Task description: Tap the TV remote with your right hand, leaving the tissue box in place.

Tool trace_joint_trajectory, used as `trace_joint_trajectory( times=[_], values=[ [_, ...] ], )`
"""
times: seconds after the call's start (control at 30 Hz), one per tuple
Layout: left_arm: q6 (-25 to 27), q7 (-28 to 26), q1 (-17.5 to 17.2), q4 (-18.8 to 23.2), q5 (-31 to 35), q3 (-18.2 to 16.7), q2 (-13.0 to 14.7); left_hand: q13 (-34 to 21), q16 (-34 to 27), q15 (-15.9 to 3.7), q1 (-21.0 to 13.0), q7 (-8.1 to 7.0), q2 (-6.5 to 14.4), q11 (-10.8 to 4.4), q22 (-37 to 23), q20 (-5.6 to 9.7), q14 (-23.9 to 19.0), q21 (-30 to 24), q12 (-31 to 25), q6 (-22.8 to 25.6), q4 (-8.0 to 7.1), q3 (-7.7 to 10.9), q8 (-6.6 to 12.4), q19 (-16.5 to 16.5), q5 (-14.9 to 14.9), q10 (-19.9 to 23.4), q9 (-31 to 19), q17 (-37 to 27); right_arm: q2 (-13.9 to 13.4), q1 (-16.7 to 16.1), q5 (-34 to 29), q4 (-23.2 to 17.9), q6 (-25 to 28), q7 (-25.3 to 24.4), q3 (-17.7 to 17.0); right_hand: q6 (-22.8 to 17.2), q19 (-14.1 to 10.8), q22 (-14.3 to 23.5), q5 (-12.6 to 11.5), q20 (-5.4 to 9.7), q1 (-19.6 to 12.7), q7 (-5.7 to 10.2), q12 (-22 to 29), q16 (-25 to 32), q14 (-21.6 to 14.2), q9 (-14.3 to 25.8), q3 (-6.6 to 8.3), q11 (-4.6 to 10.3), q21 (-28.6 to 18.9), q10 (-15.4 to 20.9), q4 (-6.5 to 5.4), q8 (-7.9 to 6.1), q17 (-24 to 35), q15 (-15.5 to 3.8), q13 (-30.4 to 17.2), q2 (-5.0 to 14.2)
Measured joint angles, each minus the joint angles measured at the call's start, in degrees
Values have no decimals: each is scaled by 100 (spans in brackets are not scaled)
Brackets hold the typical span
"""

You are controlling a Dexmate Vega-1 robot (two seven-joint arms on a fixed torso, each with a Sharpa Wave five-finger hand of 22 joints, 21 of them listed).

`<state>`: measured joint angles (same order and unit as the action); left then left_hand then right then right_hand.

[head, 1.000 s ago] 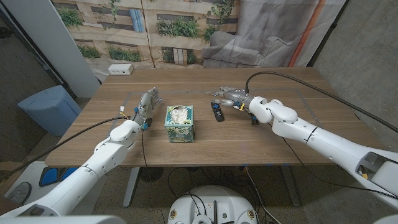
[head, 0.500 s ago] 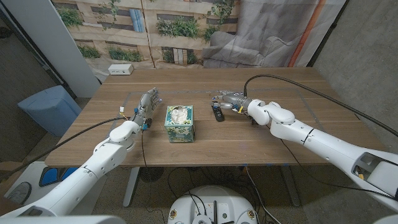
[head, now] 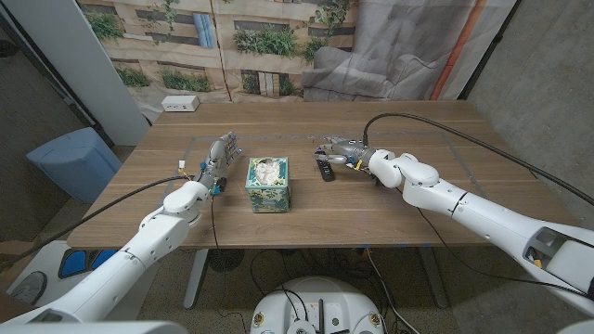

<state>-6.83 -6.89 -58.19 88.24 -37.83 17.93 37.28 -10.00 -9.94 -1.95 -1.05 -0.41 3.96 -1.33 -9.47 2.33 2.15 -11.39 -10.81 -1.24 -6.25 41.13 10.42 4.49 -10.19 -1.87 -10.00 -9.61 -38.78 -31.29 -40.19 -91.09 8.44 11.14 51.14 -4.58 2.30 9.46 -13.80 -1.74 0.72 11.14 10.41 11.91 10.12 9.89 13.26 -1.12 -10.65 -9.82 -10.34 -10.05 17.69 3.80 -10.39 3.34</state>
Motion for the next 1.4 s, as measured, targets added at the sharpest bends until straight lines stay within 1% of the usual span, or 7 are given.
trace_joint_trajectory(
  times=[0.23, 0.67, 0.73, 0.87, 0.93, 1.27, 1.4],
  values=[
    [-15, 3, -13, 0, -10, -3, -2, 0, 0, 0, 0, 0, 0, 0, 0, 0, 0, 0, 0, 0, 0, 0, 0, 0, 0, 0, 0, 0, 2, 13, 70, 58, -29, 10, 2, 0, 0, 0, 0, 0, 0, 0, 40, 0, 0, 0, -16, 0, -43, 0, 16, 0, 0, 0, 0, 0],
    [-17, 24, -13, -11, -22, -6, -3, 0, 0, 0, 0, 0, 0, 0, 0, 0, 0, 0, 0, 1, 0, 0, 0, 0, 0, 0, 0, 0, 34, 58, 125, 200, -53, 10, 38, -22, -40, 0, 0, 41, 0, -21, 62, 43, -22, 0, -40, 0, -43, 0, -8, 0, 28, 20, -17, 0],
    [-17, 35, -8, -28, -27, -6, -5, 0, 0, 0, 0, 0, 0, 0, 0, 0, 0, 0, 0, 0, 0, 0, 0, 0, 0, 0, 0, 0, 38, 65, 139, 218, -61, 8, 45, -37, -40, 0, 0, 41, 0, -6, 62, 43, -22, 0, -63, 0, -43, 0, 15, 0, 28, 20, -17, 0],
    [-17, 49, 4, -38, -31, -6, -6, 0, 0, 0, 0, 0, 0, 0, 0, 0, 0, 0, 0, 1, 0, 0, 0, 0, 0, 0, 1, 0, 48, 85, 149, 264, -69, -5, 63, -44, -40, 0, 0, 41, 0, 0, 85, 43, -22, 0, -87, 0, -43, 0, -9, 0, 27, 20, -17, 0],
    [-17, 54, 9, -44, -33, -5, -9, 0, 0, 0, 0, 1, 0, 0, 0, 0, 0, 0, 0, 1, 0, 0, 0, 0, 0, 0, 1, -1, 52, 92, 149, 279, -69, -5, 67, -65, -40, 0, 0, 41, 0, -21, 85, 43, -22, 0, -87, 0, -43, 0, -9, -36, 27, 20, -17, 0],
    [-12, 84, 56, -94, -37, 28, -37, 0, 0, 0, 0, 1, 0, 0, 0, 0, 0, 0, 0, 1, 0, 0, 0, 0, 0, 0, 1, 0, 67, 121, 179, 346, -76, -30, 90, -106, -81, 0, 0, 83, 0, -59, 85, 68, -22, 0, -113, 0, -43, 0, 13, -36, 27, 19, -16, 0],
    [-5, 86, 59, -100, -37, 35, -42, 0, 0, 0, 0, 1, 0, 0, 0, 0, 0, 0, 0, 1, 0, 0, 0, 0, 0, 0, 1, -1, 71, 126, 193, 367, -78, -33, 96, -137, -81, 0, 0, 82, 0, -30, 84, 88, -22, -1, -134, 0, -44, 0, -8, -36, 26, 19, -16, 0]
  ],
)
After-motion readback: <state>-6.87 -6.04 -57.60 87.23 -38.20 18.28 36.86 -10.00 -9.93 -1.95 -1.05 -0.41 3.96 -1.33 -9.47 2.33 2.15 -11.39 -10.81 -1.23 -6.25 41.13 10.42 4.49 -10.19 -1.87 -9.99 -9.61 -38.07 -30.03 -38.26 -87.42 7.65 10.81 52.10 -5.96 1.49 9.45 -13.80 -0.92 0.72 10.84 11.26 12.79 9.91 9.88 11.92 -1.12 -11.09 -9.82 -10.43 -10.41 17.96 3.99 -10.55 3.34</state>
